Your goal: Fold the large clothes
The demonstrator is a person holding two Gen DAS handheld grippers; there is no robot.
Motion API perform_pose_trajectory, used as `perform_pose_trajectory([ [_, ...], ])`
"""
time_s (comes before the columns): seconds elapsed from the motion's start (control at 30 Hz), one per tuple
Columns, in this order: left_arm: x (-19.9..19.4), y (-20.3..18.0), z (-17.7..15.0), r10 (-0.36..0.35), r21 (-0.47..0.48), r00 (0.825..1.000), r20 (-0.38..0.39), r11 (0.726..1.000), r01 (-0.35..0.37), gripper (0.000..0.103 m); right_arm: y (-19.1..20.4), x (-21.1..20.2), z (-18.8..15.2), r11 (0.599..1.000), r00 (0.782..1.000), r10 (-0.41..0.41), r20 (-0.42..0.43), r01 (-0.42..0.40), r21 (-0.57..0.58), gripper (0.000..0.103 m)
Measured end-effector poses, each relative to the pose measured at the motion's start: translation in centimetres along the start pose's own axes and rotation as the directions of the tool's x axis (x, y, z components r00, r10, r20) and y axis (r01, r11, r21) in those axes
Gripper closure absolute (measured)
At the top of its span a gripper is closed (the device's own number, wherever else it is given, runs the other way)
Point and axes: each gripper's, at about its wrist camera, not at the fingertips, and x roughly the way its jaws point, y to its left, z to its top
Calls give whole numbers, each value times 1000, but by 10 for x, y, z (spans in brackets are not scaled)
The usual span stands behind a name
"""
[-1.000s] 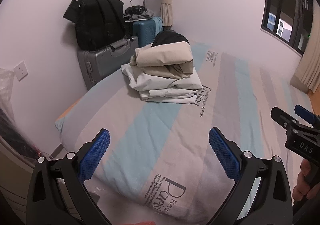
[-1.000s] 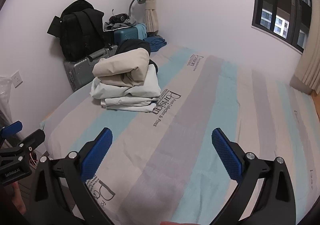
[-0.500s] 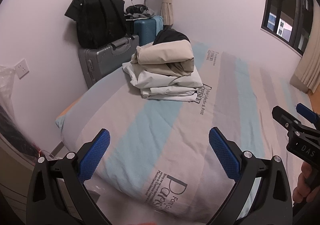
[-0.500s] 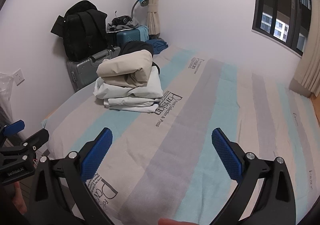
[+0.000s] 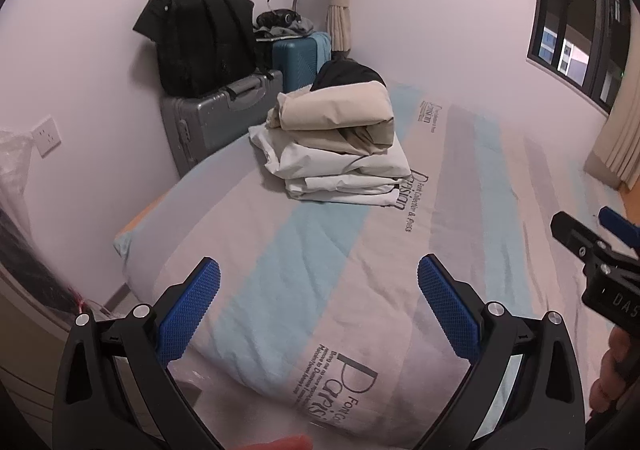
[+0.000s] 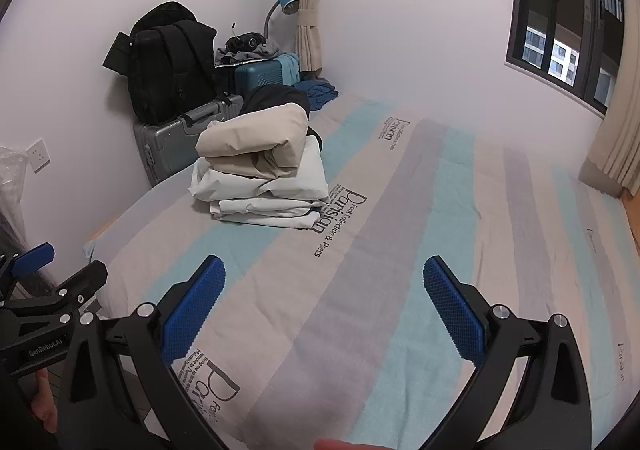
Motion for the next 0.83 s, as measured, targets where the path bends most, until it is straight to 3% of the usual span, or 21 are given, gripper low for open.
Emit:
perform_pose_trajectory([
  [0.4,7,19,0,-58,-50,998,-17,997,57,6,-2,11,-7,999,999,41,-24,-42,-6,7],
  [0.53,3,17,-2,-28,-28,999,28,999,29,6,-5,14,-9,999,999,39,-27,-40,-15,7],
  [0.83,10,13,3,-34,-13,999,-6,999,34,6,-10,12,-10,998,998,52,-26,-53,-20,7],
])
